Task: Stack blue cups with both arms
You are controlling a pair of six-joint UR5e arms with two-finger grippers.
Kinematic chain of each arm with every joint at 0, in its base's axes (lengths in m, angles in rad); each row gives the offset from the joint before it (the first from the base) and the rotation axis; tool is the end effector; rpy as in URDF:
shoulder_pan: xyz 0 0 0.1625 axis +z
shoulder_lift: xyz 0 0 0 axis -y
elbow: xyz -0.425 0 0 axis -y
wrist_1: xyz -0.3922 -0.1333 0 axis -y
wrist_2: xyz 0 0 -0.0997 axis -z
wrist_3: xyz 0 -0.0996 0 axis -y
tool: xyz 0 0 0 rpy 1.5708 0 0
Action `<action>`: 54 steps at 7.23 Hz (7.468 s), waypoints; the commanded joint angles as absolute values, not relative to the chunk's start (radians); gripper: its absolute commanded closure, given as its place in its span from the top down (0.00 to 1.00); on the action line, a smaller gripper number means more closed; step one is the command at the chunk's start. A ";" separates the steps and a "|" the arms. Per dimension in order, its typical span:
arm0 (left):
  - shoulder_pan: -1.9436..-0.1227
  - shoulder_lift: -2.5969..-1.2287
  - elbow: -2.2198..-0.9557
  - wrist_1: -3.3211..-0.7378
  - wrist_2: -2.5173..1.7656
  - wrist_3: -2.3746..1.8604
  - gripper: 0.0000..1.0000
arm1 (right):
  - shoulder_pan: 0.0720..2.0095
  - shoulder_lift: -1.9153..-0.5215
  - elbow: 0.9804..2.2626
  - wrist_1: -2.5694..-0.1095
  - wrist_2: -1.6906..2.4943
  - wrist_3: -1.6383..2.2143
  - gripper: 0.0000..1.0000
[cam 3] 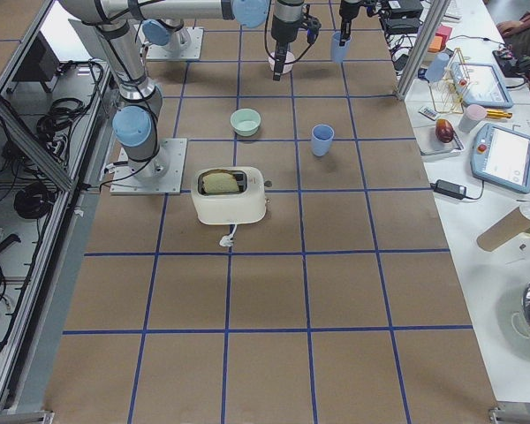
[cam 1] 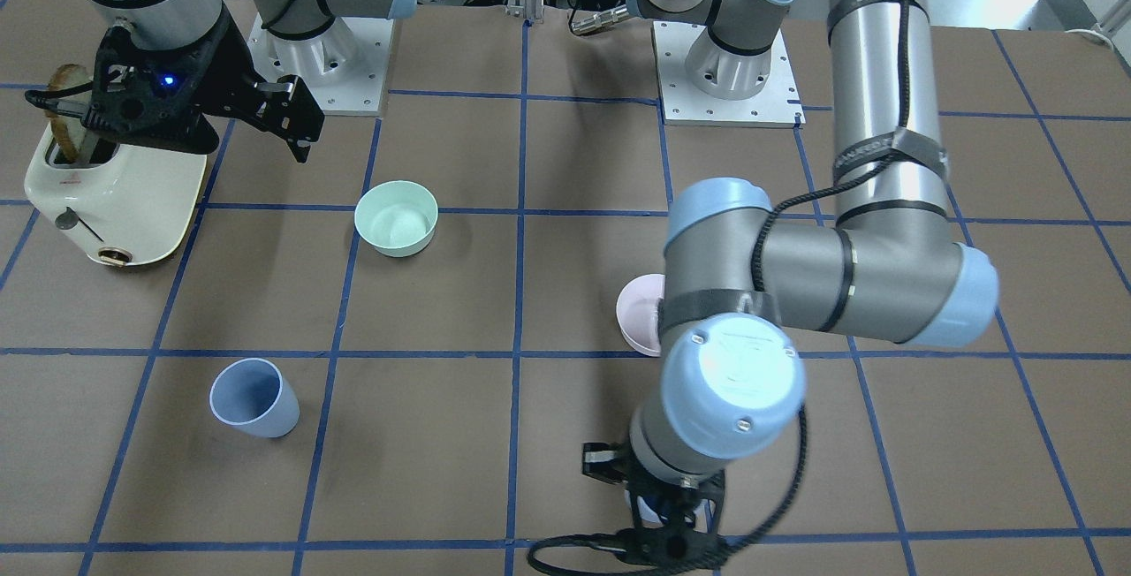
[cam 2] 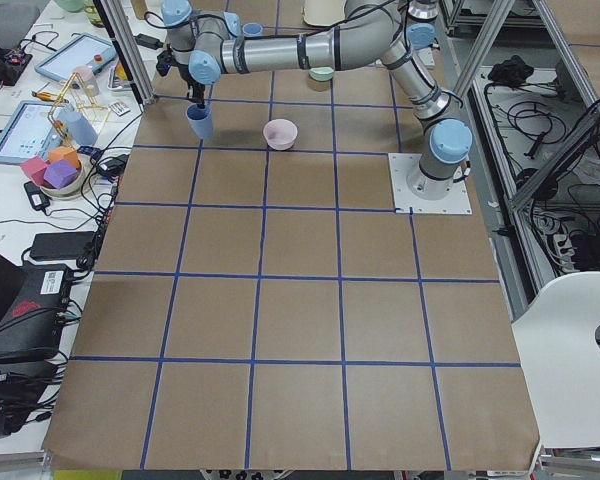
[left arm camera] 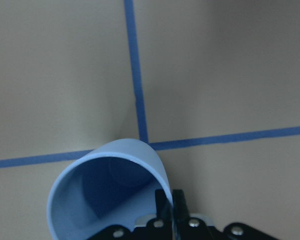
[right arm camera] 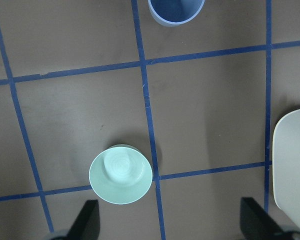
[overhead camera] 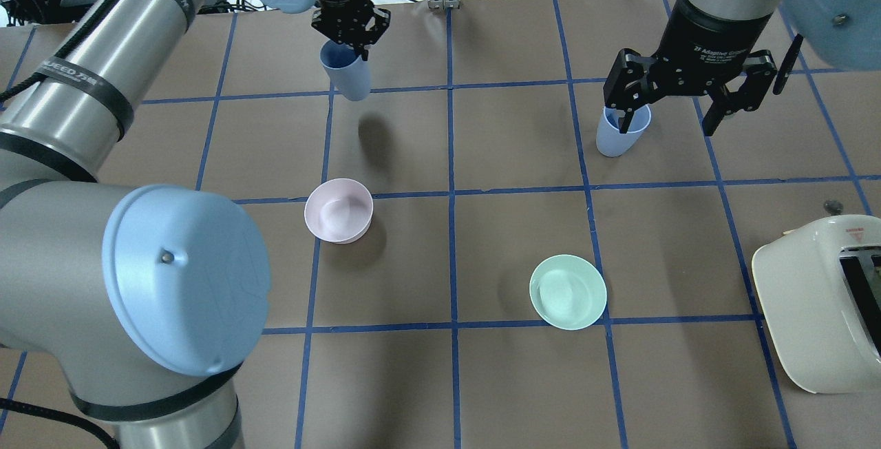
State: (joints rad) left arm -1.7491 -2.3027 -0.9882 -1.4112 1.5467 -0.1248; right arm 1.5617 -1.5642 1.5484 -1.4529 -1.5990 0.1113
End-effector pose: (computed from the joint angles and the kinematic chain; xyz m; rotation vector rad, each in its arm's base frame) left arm -0.2706 -0.7363 0.3218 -0.0835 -3.1151 0.0102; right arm 0.1261 -0.4852 0.4845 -0.1845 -3.0988 -0.1562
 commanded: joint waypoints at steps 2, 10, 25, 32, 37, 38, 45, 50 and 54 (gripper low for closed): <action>-1.934 -2.275 -1.081 -1.419 1.494 -0.340 0.00 | 1.485 -1.552 1.548 -1.460 -1.595 -0.018 1.00; -1.957 -2.194 -1.267 -1.379 1.482 -0.451 1.00 | 1.342 -1.175 1.525 -1.926 -1.487 -0.408 1.00; -1.566 -1.537 -1.560 -1.589 1.603 -0.111 1.00 | 1.616 -1.228 1.397 -1.664 -1.453 -0.102 0.00; -1.575 -1.589 -1.505 -1.600 1.603 -0.123 1.00 | 1.815 -1.224 1.401 -1.617 -1.436 0.117 0.00; -1.577 -1.591 -1.503 -1.601 1.603 -0.123 1.00 | 1.824 -1.181 1.396 -1.677 -1.421 0.117 0.00; -1.577 -1.591 -1.503 -1.601 1.605 -0.123 1.00 | 1.824 -1.180 1.396 -1.687 -1.405 0.118 0.00; -1.577 -1.591 -1.503 -1.601 1.605 -0.123 1.00 | 1.824 -1.161 1.404 -1.718 -1.416 0.121 0.84; -1.577 -1.589 -1.503 -1.601 1.605 -0.123 1.00 | 1.796 -1.199 1.370 -1.729 -1.469 0.206 1.00; -1.577 -1.589 -1.503 -1.601 1.605 -0.123 1.00 | 1.678 -1.322 1.411 -1.617 -1.539 0.016 1.00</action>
State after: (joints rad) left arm -1.5769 -1.5892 -1.5033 -1.6015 1.6045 -0.1227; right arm 1.7194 -1.2750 1.3879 -1.6717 -1.5325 0.0824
